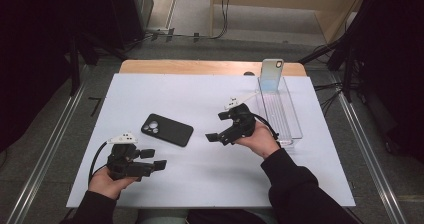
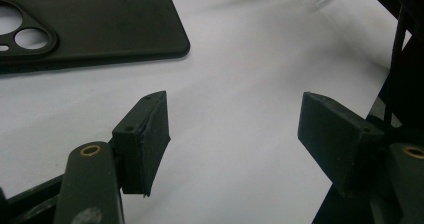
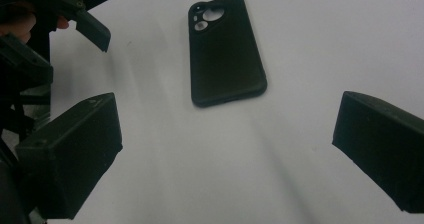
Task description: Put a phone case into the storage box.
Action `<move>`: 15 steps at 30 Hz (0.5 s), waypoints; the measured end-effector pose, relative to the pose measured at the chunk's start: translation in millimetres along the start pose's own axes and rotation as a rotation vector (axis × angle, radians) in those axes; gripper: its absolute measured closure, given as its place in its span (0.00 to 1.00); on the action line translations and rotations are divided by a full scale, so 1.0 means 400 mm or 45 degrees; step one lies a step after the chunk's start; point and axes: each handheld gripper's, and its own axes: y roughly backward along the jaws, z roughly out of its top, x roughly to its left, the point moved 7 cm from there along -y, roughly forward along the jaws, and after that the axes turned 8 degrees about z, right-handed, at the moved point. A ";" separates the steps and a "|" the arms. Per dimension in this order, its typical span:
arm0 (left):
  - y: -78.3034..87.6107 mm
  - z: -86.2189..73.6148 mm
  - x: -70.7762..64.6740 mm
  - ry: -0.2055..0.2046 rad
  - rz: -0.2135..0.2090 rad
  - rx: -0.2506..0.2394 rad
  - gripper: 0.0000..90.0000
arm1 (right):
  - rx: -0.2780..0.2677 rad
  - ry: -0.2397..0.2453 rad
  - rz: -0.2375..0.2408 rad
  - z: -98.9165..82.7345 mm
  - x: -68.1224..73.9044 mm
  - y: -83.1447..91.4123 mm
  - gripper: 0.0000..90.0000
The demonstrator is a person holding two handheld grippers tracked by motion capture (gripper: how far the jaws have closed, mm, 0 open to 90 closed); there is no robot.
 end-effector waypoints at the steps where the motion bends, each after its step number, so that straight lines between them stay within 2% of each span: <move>1: 0.000 0.000 0.000 0.000 0.000 0.000 0.32 | -0.002 0.002 -0.004 0.008 -0.002 -0.005 0.00; 7: 0.000 -0.001 0.001 0.000 0.003 0.001 0.32 | 0.000 0.032 0.002 0.031 -0.017 -0.029 0.00; 10: -0.001 -0.001 0.001 0.002 0.002 0.000 0.32 | -0.011 0.020 0.005 0.046 -0.026 -0.037 0.00; 12: -0.001 -0.001 0.002 0.007 0.002 -0.001 0.32 | -0.020 0.021 -0.013 0.056 -0.030 -0.041 0.05; 15: -0.001 -0.001 0.004 0.007 0.004 0.003 0.32 | -0.017 0.017 -0.027 0.068 -0.035 -0.054 0.05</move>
